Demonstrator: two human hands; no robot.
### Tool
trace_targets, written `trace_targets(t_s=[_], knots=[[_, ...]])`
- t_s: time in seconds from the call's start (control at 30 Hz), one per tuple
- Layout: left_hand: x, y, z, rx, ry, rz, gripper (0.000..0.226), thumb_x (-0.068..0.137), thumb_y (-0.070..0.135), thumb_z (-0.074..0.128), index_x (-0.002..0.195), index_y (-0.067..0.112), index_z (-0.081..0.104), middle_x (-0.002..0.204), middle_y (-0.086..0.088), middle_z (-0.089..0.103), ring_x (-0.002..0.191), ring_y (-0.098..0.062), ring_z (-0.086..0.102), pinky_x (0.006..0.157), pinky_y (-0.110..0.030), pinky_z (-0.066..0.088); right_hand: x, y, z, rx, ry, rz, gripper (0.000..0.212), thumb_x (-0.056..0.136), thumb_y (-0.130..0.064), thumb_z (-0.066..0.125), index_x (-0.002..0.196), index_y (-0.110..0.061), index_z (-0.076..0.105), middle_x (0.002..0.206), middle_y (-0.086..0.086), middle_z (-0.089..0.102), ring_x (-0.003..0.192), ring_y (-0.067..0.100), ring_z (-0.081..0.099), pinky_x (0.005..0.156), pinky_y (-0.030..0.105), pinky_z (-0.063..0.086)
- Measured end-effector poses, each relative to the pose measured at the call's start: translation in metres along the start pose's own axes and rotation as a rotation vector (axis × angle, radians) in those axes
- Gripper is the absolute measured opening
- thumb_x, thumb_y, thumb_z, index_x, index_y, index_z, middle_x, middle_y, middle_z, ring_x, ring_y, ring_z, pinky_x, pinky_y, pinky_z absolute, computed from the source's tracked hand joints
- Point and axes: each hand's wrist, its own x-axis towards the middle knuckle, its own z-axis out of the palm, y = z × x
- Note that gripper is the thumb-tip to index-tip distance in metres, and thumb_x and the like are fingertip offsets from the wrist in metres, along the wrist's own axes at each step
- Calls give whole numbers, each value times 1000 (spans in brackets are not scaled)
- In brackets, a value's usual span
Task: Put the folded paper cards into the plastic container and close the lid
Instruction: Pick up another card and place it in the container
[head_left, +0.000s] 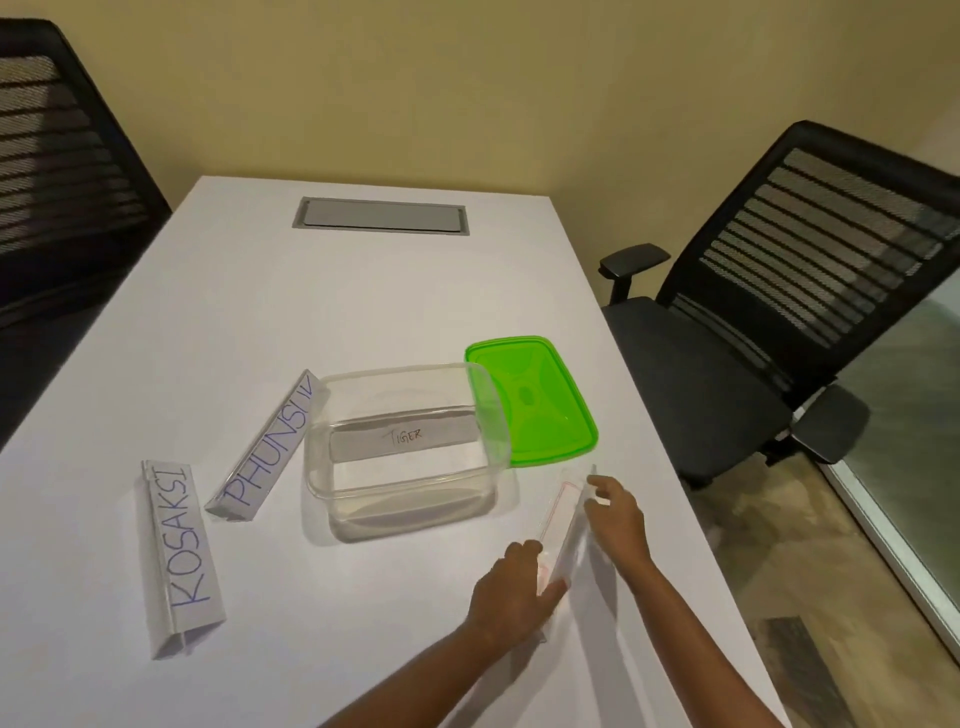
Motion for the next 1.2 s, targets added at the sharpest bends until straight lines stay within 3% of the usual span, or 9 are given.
trace_targets(t_s=[0.07,0.27,0.47,0.6,0.77,0.83,0.97,1.1,1.2], knots=[[1,2,14,-8,-80,-63,54,94,41,44,139,12,35,140,-6,47,125,-24,51,102,-35,42,-9,11,2,-2,-37,51,39,92,-2,47,131,-2,49,135,22,51,124,34,49,102,38,43],[5,12,20,-88,-24,-125,28,90,7,39,113,-2,53,119,-19,63,110,-33,59,87,-35,46,-24,24,1,50,-141,95,41,93,-6,48,134,-7,45,134,20,53,121,33,52,102,42,46],[6,12,0,-246,27,-82,32,91,7,41,119,-2,55,125,-18,62,113,-31,59,86,-30,47,-19,26,-15,138,-110,99,40,94,-2,44,133,-5,45,130,25,54,117,38,55,102,47,45],[2,7,-20,-461,38,-77,30,94,8,42,115,-1,61,113,-22,67,97,-30,64,80,-35,50,-15,23,-25,221,-76,93,40,96,-8,47,135,-6,42,131,25,53,102,27,54,98,46,46],[-9,4,-38,-753,-38,-97,31,98,5,38,123,-2,57,98,-12,60,68,-13,57,57,-22,48,-12,13,-29,404,-90,143,48,96,-15,50,141,-11,33,122,17,50,87,24,54,65,31,49],[-13,4,-44,-810,-65,-85,32,99,6,38,125,-1,55,100,-12,60,69,-11,57,60,-22,50,-13,5,-28,469,-116,165,45,95,-19,51,137,-14,36,119,17,53,92,29,59,68,33,52],[-21,4,-58,-896,-141,-42,34,100,9,37,128,-1,54,104,-14,59,75,-12,57,63,-20,51,-16,-16,-23,569,-179,132,34,95,-19,52,126,-14,41,109,14,58,105,34,60,92,46,50],[-25,-2,-79,-1060,-200,-31,34,100,8,35,128,1,53,95,-7,64,70,-9,58,56,-14,52,-20,-34,-27,649,-242,79,48,93,-23,55,136,-19,34,108,8,60,89,22,61,69,34,53],[-28,-8,-91,-1215,-216,-51,30,100,7,33,120,9,55,93,-3,65,69,-8,60,57,-16,50,-23,-46,-26,681,-388,98,50,93,-29,55,138,-18,35,99,2,62,81,21,63,66,34,55]])
